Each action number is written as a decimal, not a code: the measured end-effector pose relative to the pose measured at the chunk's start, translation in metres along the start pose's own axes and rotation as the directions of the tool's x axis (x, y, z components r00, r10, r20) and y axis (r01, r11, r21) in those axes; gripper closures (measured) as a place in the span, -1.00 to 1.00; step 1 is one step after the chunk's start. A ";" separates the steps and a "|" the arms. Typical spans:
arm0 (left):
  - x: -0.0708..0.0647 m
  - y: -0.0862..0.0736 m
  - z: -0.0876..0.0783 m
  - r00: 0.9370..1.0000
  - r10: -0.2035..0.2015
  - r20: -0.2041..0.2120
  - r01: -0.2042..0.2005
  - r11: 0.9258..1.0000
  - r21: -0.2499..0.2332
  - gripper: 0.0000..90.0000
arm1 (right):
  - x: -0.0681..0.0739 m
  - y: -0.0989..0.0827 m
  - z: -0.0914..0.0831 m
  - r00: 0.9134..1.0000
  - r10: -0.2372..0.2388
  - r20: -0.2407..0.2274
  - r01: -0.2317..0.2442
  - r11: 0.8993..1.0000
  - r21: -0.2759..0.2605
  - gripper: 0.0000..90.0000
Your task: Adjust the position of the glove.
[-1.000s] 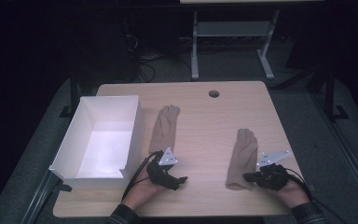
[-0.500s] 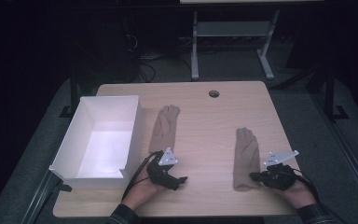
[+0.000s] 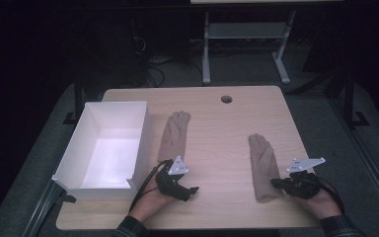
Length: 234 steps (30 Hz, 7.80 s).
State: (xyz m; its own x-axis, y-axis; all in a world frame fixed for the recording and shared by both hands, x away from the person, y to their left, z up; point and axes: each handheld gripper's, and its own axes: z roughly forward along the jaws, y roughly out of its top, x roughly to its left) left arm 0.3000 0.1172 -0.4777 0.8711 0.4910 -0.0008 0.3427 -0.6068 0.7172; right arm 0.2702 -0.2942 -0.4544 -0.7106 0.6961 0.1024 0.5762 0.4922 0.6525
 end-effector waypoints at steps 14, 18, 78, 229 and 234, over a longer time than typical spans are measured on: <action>0.000 0.001 0.001 1.000 0.000 -0.002 0.000 1.000 -0.004 -0.72 | -0.019 0.037 0.023 0.998 0.004 0.057 0.000 0.997 -0.072 1.00; 0.000 0.001 0.001 1.000 0.001 -0.002 -0.001 1.000 -0.004 -0.72 | -0.021 0.040 0.036 0.997 -0.003 0.073 0.005 1.000 -0.025 1.00; -0.002 0.004 0.003 1.000 0.010 -0.001 -0.010 1.000 -0.002 -0.72 | -0.060 0.017 0.044 0.939 0.212 0.272 -0.181 0.974 -0.134 -0.73; 0.048 0.049 0.034 0.965 -0.263 -0.022 0.263 0.964 0.020 0.51 | -0.059 0.016 0.044 0.948 0.190 0.256 -0.161 0.978 -0.130 -0.71; 0.048 0.049 0.035 0.960 -0.279 -0.001 0.279 0.960 0.026 0.74 | -0.059 0.016 0.044 0.948 0.191 0.254 -0.162 0.978 -0.131 -0.69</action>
State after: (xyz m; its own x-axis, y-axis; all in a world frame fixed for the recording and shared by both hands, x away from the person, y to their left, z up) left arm 0.3710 0.0894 -0.4673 0.7405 0.6416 -0.2001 0.5811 -0.4616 0.6703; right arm 0.3390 -0.3039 -0.4829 -0.4611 0.8868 0.0305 0.6257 0.3006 0.7198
